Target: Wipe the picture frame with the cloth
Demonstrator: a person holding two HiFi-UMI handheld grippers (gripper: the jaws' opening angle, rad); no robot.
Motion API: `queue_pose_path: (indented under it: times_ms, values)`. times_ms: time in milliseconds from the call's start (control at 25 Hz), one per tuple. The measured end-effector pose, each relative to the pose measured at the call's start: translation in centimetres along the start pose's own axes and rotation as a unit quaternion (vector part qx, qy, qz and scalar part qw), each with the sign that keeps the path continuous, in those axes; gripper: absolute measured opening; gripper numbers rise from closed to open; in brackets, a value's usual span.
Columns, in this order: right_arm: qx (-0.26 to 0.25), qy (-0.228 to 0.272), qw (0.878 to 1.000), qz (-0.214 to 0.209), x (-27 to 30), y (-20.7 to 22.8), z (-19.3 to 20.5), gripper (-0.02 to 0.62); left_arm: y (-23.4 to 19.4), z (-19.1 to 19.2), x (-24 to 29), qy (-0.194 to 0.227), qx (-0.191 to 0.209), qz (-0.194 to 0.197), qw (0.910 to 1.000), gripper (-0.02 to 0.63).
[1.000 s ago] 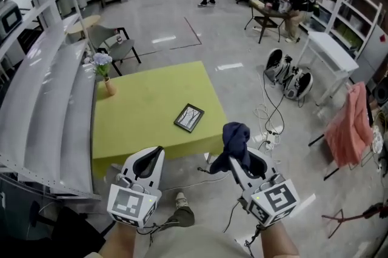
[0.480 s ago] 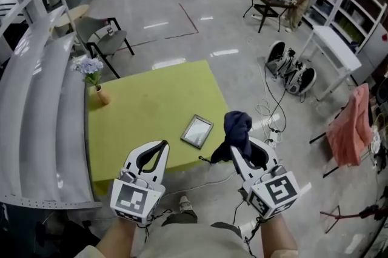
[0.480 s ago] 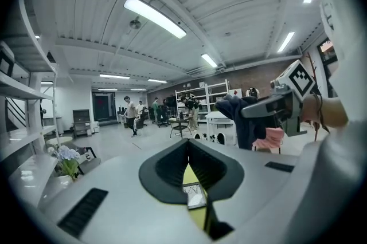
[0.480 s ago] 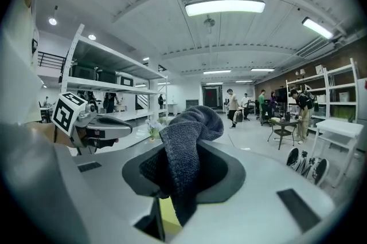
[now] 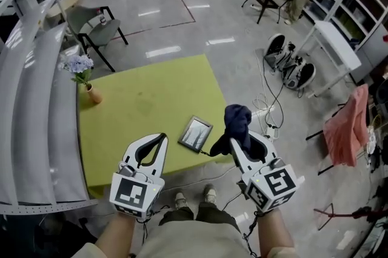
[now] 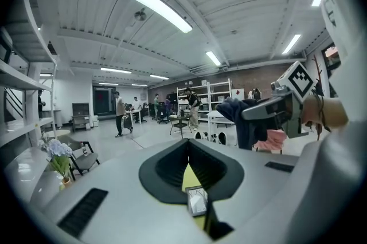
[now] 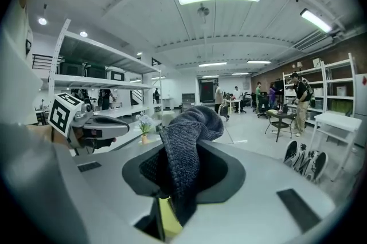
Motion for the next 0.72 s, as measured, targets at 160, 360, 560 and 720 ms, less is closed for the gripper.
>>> queue_pose_path:
  times_ms: [160, 360, 560, 720]
  values:
    - [0.004, -0.017, 1.0, -0.013, 1.6, 1.5, 1.2, 0.11, -0.1, 1.2, 1.9, -0.011, -0.012, -0.008, 0.9998, 0.008]
    - [0.007, -0.041, 0.998, -0.04, 4.8, 3.5, 3.0, 0.11, -0.6, 3.9, 5.1, -0.047, -0.019, -0.018, 0.9986, 0.008]
    - [0.006, -0.072, 0.995, -0.073, 9.1, 5.2, 5.5, 0.11, -0.5, 7.6, 8.6, -0.085, -0.031, -0.016, 0.9958, 0.008]
    - [-0.002, -0.099, 0.99, -0.098, 13.0, 5.9, 8.0, 0.11, -0.7, 11.3, 11.2, -0.113, -0.051, -0.015, 0.9921, 0.008]
Point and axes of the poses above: the fingertips, and each gripper's own axes: x forward along the fingers, y to its right, z out of its underside, the point moved 1 cm from there along -x, backward along the fingers, and after that the axes turned 4 degrees about y, right-handed, at the moved point
